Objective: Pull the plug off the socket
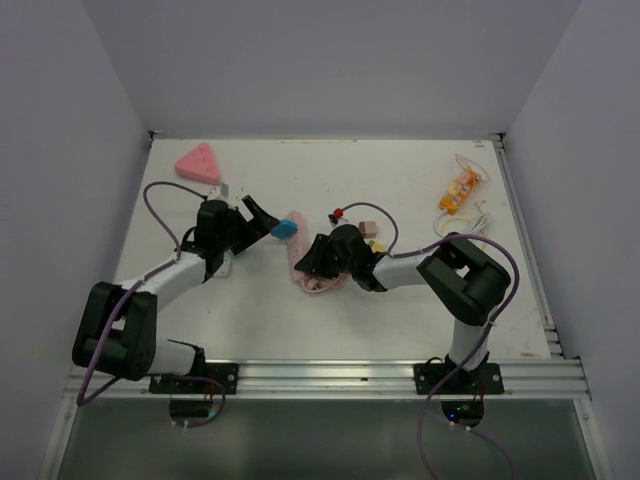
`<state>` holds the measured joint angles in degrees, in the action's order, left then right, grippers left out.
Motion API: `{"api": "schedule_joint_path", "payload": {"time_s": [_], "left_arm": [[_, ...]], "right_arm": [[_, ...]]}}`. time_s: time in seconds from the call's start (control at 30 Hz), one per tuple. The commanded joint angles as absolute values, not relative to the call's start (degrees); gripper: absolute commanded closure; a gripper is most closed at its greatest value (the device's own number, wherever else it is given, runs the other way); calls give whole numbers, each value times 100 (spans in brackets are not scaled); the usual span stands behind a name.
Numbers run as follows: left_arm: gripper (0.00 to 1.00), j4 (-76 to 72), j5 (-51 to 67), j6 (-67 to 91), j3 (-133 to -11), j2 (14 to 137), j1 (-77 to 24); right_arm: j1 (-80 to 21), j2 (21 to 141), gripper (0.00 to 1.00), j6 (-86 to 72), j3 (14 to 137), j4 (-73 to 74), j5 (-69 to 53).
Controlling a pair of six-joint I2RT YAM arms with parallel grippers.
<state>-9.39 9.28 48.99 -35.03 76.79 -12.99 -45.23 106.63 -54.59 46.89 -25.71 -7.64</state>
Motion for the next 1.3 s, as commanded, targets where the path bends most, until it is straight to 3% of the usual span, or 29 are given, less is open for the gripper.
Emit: {"api": "schedule_joint_path", "payload": {"time_s": [0.0,0.43,0.6,0.7,0.8,0.9,0.93,1.0,1.03,1.27], "left_arm": [[0,-1406,1195,5133,-3981,8076,-1450],[1,-1143,1441,5098,-4746,9369,-1450],[10,-1143,1494,5107,-4729,9466,-1459],[20,-1151,1494,5098,-4702,9440,-1459],[38,-1195,1547,5089,-4676,9413,-1459],[60,-1292,1634,5089,-4641,9352,-1459],[74,-1292,1643,5080,-4649,9343,-1459],[88,-1248,1600,5036,-4693,9299,-1450],[100,-1205,1591,5010,-4754,9290,-1441],[100,-914,1617,4887,-4948,9273,-1099]], "right_arm": [[-4474,11241,100,-4948,4377,-817,-387],[-4474,11268,100,-4922,4386,-826,-404],[-4474,11312,100,-4939,4412,-809,-413],[-4474,11303,100,-4939,4412,-809,-413],[-4474,11320,100,-4939,4412,-800,-404],[-4474,11338,100,-4974,4412,-774,-413],[-4465,11338,100,-4992,4403,-747,-404],[-4447,11329,100,-5045,4395,-669,-343],[-4439,11329,100,-5088,4386,-642,-317],[-4316,11312,100,-5291,4315,-405,-106]]}}
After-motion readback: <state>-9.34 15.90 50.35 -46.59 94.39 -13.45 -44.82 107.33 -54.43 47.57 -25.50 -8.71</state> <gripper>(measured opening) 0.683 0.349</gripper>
